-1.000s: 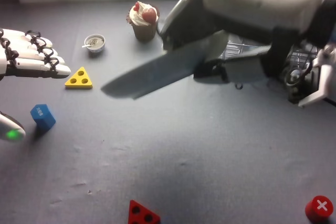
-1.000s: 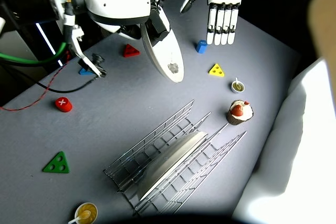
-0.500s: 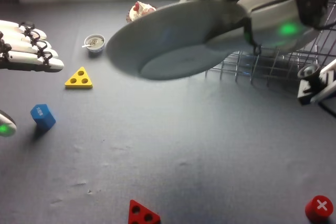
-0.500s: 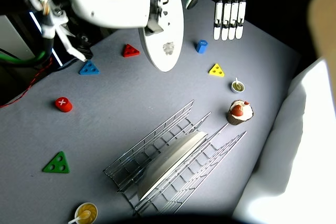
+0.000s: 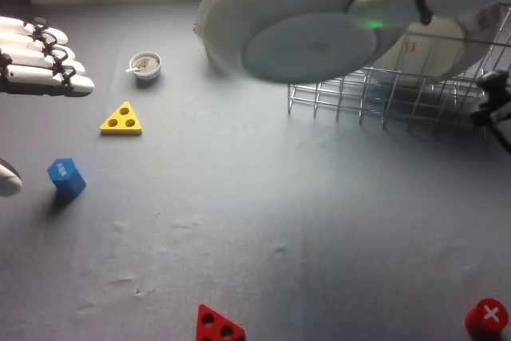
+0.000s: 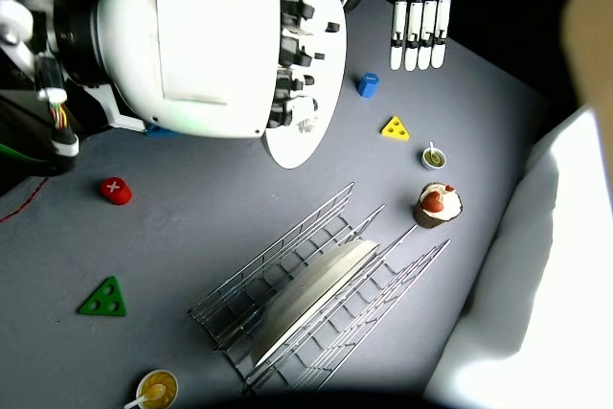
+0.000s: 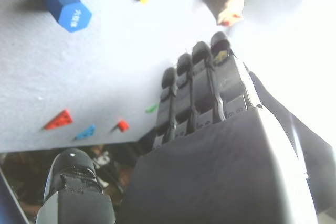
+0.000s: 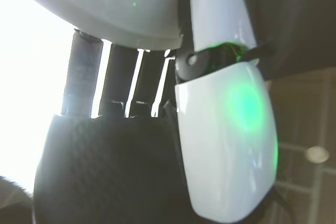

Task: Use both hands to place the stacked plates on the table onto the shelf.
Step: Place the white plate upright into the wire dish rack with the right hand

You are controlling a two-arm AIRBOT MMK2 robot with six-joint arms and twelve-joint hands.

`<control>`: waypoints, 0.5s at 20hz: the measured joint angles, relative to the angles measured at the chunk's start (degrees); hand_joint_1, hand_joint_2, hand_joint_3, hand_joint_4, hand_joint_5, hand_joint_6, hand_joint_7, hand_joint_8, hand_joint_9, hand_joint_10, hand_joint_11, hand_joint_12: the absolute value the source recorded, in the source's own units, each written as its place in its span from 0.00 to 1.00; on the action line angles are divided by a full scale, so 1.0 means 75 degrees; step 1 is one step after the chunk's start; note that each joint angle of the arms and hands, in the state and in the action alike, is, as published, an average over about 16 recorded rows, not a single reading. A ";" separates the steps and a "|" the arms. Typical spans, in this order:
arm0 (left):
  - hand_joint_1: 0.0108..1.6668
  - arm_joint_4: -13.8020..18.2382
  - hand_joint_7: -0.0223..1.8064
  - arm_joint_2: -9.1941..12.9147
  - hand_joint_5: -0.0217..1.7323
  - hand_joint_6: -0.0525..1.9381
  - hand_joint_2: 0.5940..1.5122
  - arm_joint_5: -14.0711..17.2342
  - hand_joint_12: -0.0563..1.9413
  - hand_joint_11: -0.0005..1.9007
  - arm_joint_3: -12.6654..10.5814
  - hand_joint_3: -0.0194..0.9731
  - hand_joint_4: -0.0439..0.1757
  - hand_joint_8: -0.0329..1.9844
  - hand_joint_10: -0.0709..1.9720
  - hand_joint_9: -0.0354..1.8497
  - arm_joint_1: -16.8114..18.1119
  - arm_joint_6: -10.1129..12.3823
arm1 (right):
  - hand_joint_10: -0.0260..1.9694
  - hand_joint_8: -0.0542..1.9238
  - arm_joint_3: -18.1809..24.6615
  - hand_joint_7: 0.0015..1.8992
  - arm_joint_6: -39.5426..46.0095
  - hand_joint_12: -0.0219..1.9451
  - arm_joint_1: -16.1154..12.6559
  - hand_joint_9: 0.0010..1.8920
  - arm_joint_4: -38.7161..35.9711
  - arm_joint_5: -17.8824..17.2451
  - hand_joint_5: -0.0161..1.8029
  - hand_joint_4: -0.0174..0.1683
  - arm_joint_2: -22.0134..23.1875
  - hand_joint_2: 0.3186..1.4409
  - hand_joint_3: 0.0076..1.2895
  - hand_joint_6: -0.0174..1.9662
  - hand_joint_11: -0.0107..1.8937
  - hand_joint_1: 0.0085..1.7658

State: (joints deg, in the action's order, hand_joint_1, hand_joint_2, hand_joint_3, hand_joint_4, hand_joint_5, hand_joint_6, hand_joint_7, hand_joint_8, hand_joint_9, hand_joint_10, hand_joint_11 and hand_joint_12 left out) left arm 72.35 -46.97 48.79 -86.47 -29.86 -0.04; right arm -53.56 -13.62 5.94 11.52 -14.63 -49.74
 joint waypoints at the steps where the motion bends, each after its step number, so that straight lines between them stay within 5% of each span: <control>1: 0.02 0.0004 0.10 0.0003 0.08 0.04 0.43 0.0001 0.03 0.07 -0.0001 0.01 0.22 0.02 0.04 0.10 0.0005 0.0000 | 0.27 0.20 -0.0046 0.65 0.0049 0.51 -0.0013 0.65 0.0068 0.0026 0.56 0.05 0.0007 0.56 0.00 0.35 0.57 0.83; 10: 0.02 -0.0038 0.10 0.0005 0.08 0.04 0.43 0.0003 0.03 0.07 -0.0003 0.01 0.22 0.02 0.04 0.10 0.0024 0.0000 | 0.31 0.19 -0.0416 0.65 0.0296 0.51 -0.0087 0.63 0.0478 0.0188 0.55 0.05 0.0060 0.56 0.00 0.38 0.58 0.83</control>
State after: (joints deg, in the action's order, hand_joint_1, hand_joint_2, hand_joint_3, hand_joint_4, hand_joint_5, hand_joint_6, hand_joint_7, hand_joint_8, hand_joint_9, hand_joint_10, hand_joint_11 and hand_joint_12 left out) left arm 72.06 -46.93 48.82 -86.50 -29.68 -0.04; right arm -56.68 -11.40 5.29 15.11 -13.22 -49.29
